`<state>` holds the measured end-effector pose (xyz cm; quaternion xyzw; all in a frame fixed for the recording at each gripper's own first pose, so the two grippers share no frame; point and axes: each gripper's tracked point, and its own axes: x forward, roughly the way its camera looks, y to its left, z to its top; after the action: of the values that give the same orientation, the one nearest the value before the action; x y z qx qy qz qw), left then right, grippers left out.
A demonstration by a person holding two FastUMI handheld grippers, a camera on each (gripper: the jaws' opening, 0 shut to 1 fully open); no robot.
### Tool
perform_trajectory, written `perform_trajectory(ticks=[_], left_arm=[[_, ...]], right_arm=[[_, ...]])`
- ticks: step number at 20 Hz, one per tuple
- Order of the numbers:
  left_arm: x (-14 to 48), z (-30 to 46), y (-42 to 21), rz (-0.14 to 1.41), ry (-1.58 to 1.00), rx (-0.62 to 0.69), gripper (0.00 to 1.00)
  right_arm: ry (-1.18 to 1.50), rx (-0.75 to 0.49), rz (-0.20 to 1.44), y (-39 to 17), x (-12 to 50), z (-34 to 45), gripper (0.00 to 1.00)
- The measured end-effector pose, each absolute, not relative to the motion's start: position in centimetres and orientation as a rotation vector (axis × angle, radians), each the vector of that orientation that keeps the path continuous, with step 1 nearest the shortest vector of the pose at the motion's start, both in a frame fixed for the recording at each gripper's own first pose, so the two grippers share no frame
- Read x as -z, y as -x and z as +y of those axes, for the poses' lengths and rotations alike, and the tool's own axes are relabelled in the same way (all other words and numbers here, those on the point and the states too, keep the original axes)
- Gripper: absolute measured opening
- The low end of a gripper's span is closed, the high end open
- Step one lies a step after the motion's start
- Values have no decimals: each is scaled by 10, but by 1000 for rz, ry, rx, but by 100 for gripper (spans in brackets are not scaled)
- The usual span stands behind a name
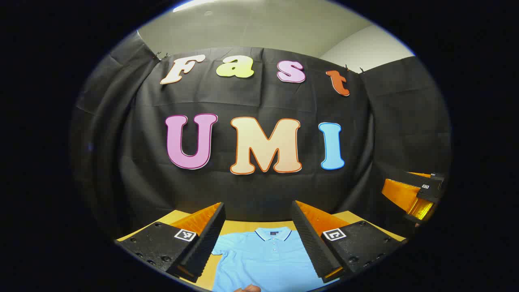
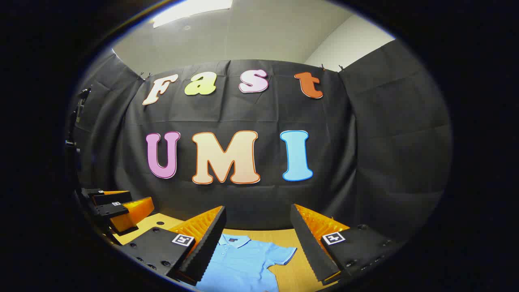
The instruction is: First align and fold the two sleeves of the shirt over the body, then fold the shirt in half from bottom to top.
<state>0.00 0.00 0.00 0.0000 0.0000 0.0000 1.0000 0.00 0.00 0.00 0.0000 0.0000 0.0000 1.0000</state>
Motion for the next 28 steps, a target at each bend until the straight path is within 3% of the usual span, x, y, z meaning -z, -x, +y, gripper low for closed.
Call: perform_trajectory(ticks=[17, 28], left_arm=[[2, 15, -3, -4, 9, -7, 96], [-5, 41, -12, -27, -21, -25, 96]], right_arm=[[28, 5, 20, -9, 12, 9, 98], [138, 62, 110, -85, 83, -26, 99]])
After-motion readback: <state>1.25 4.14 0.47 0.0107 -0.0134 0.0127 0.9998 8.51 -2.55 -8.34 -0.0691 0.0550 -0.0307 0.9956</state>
